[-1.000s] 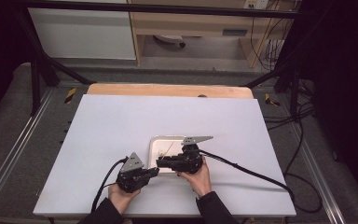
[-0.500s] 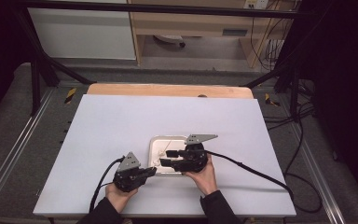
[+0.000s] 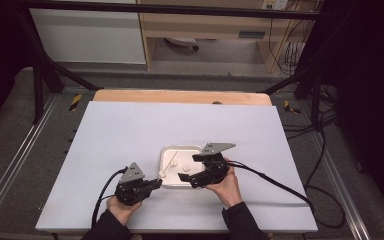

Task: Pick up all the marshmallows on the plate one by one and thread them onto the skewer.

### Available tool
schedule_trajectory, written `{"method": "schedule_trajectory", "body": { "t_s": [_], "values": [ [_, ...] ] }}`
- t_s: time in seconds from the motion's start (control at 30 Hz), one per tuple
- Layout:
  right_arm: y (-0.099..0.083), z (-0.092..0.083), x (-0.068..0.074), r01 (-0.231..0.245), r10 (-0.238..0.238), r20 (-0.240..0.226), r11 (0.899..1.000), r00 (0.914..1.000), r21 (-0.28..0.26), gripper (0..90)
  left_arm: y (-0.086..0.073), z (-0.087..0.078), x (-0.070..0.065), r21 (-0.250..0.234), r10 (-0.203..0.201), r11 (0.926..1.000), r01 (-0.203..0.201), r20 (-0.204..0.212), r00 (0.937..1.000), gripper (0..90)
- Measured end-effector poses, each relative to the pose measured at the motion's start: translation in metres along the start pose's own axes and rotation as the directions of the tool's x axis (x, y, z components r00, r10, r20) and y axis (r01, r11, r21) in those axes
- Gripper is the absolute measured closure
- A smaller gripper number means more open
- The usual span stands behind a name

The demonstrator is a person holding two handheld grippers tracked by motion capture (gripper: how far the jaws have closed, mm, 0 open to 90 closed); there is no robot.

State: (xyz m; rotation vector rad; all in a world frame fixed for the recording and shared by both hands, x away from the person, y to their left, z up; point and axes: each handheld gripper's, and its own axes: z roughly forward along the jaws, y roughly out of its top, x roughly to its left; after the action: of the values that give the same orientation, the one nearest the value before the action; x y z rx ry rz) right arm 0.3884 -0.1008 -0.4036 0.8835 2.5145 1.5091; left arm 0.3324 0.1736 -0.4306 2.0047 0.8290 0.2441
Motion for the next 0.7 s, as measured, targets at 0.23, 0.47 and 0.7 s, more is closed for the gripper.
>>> {"method": "schedule_trajectory", "body": {
  "t_s": [0.23, 0.47, 0.7],
  "values": [
    [-0.002, 0.003, -0.002, 0.023, -0.024, 0.035, 0.999, 0.9991, 0.034, 4.7, -0.002, -0.006, 0.004, 0.003, -0.003, 1.0, 0.003, -0.006, 1.0, 87.9],
    [-0.001, 0.007, -0.008, 0.039, -0.044, 0.075, 0.997, 0.9962, 0.064, 3.5, -0.003, -0.009, 0.007, 0.003, -0.007, 1.0, 0.007, -0.012, 0.9999, 87.9],
    [-0.001, 0.015, -0.019, 0.036, -0.048, 0.119, 0.995, 0.9918, 0.097, 7.0, -0.003, -0.01, 0.009, 0.008, -0.01, 0.9999, 0.01, -0.011, 0.9999, 87.9]
  ]
}}
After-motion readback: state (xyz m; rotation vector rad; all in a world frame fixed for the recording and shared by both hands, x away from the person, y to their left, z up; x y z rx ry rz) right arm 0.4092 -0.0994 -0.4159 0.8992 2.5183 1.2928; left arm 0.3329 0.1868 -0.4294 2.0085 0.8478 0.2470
